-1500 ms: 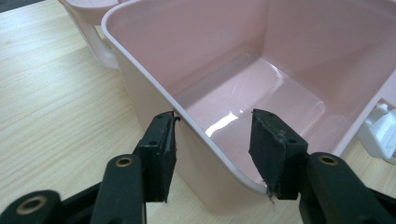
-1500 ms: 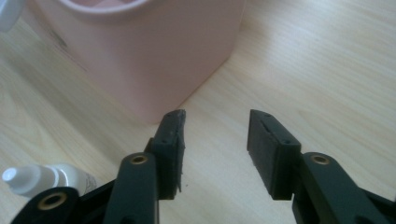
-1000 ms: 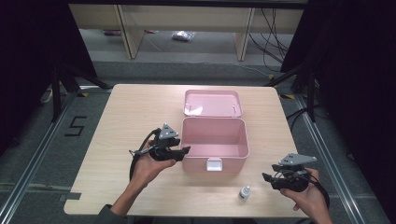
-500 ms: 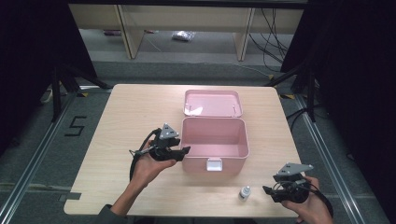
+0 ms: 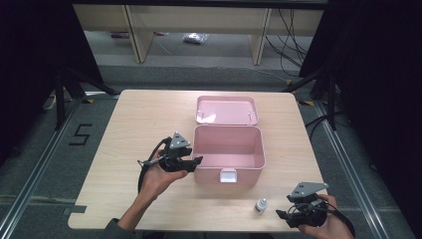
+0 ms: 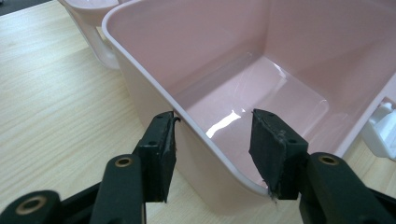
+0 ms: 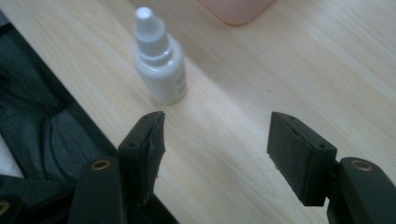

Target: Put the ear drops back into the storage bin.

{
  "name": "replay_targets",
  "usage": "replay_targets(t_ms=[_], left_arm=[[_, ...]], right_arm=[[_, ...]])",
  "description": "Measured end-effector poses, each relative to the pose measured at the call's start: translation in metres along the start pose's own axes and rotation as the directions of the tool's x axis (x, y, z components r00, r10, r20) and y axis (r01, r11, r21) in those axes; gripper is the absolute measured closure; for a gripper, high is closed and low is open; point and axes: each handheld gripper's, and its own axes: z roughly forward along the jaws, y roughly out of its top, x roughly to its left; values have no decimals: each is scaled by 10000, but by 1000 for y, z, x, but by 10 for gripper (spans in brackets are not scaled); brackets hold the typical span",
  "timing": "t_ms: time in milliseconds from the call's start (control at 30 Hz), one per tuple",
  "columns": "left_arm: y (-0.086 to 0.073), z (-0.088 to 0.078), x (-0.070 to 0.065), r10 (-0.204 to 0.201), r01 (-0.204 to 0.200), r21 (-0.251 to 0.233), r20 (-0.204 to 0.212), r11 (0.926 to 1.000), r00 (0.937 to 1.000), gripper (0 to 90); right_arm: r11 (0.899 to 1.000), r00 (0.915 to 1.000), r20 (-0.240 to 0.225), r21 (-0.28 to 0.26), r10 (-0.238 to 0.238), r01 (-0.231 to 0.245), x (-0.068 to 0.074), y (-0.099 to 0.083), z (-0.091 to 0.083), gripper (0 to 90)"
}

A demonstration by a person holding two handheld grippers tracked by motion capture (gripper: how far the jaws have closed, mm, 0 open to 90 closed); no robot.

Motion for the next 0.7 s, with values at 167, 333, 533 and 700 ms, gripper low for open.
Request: replay_targets(t_ms=[167,333,533,700], left_arm=[[0,0,0,0,0,-1,1,10000,10000,501],[0,0,0,0,0,26,-23,10000,10000,501],[0,0,0,17,-17,28,-54,10000,10000,500],[0,0,-1,35,-34,11,-108,10000,9999,500]], right_arm=[[9992,9993,-124,192,-350,352,11,8,2,370],[9924,9933,-188,444,-1144,1151,16,19,7,369],[9821,9875,-330,1045,-1543,1570,21,33,12,369],[9729,9825,-483,1390,-1799,1850,23,42,17,368]])
